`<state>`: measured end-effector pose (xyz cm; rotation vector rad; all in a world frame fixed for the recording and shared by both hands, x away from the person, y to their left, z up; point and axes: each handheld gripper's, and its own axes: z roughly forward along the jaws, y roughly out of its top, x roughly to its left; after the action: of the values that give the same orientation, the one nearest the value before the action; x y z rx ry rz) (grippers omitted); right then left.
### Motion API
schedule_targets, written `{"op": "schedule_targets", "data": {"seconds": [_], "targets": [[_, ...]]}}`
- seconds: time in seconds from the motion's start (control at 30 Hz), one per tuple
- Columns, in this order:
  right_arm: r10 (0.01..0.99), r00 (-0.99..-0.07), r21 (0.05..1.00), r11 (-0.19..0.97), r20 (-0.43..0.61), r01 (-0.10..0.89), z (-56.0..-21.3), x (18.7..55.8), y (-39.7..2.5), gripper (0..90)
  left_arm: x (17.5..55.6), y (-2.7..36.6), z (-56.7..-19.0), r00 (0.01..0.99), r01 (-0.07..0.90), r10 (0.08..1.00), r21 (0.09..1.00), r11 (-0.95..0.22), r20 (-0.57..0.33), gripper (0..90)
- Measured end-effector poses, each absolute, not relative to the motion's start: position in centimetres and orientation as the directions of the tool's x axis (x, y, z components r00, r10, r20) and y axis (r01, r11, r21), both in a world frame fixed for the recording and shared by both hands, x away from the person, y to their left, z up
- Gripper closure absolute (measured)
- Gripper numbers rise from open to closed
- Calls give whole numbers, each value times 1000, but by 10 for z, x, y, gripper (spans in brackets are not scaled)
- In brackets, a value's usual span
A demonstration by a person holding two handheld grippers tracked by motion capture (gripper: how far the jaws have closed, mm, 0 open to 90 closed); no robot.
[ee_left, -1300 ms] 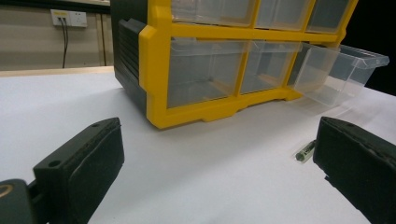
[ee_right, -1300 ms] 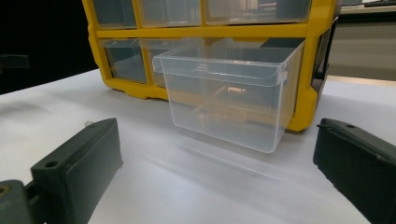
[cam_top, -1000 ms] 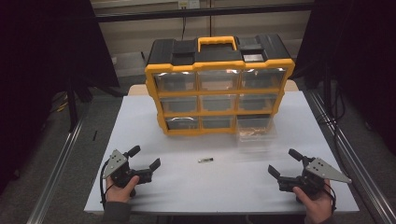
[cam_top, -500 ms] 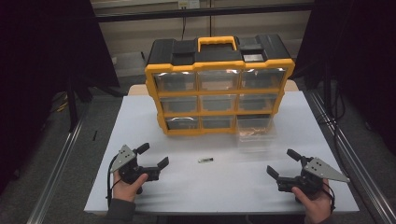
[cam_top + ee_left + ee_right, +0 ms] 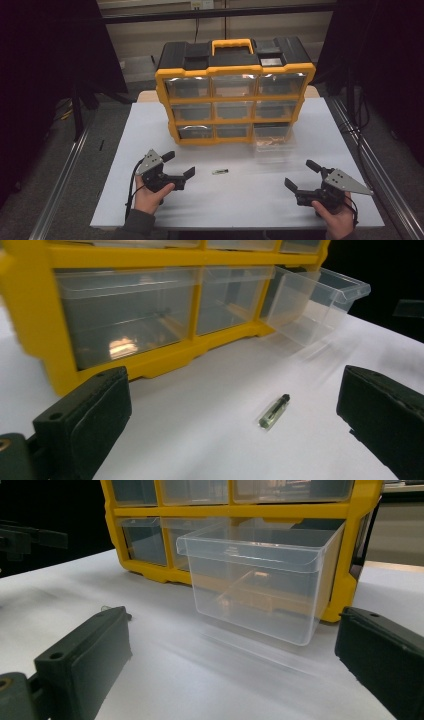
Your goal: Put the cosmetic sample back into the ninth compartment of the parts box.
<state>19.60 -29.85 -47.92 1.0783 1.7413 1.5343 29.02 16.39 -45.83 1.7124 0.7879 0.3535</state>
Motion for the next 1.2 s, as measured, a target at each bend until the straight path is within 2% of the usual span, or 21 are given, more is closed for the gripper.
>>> {"op": "schedule_targets", "data": {"seconds": [0.43, 0.47, 0.53, 0.7, 0.73, 0.77, 0.87, 0.93, 1.0, 1.2], "targets": [[858, -506, 980, 11, 93, 199, -479, 196, -299, 6, 297, 136, -457, 769, 315, 624, 932, -178, -141, 14], [857, -508, 981, 13, 90, 195, -479, 196, -299, 6, 300, 135, -457, 798, 313, 582, 933, -176, -157, 14], [857, -508, 981, 15, 88, 195, -479, 196, -299, 6, 298, 128, -457, 769, 328, 616, 932, -154, -169, 14], [854, -512, 981, 15, 89, 195, -479, 196, -299, 6, 301, 118, -456, 786, 327, 598, 926, -187, -157, 14], [854, -512, 981, 15, 89, 194, -479, 197, -299, 6, 303, 117, -457, 807, 326, 567, 926, -188, -168, 14], [854, -513, 981, 16, 87, 194, -479, 197, -299, 6, 302, 115, -456, 789, 327, 596, 923, -203, -148, 14], [853, -515, 981, 16, 87, 192, -479, 197, -299, 6, 306, 108, -457, 808, 342, 565, 914, -218, -168, 16], [852, -517, 981, 19, 87, 195, -479, 196, -298, 6, 305, 104, -457, 794, 345, 589, 908, -238, -147, 18], [850, -520, 980, 22, 85, 195, -479, 196, -298, 7, 308, 101, -459, 812, 343, 561, 908, -240, -158, 22], [854, -513, 981, 15, 87, 191, -479, 197, -298, 7, 309, 94, -460, 806, 370, 570, 886, -279, -157, 43]]}}
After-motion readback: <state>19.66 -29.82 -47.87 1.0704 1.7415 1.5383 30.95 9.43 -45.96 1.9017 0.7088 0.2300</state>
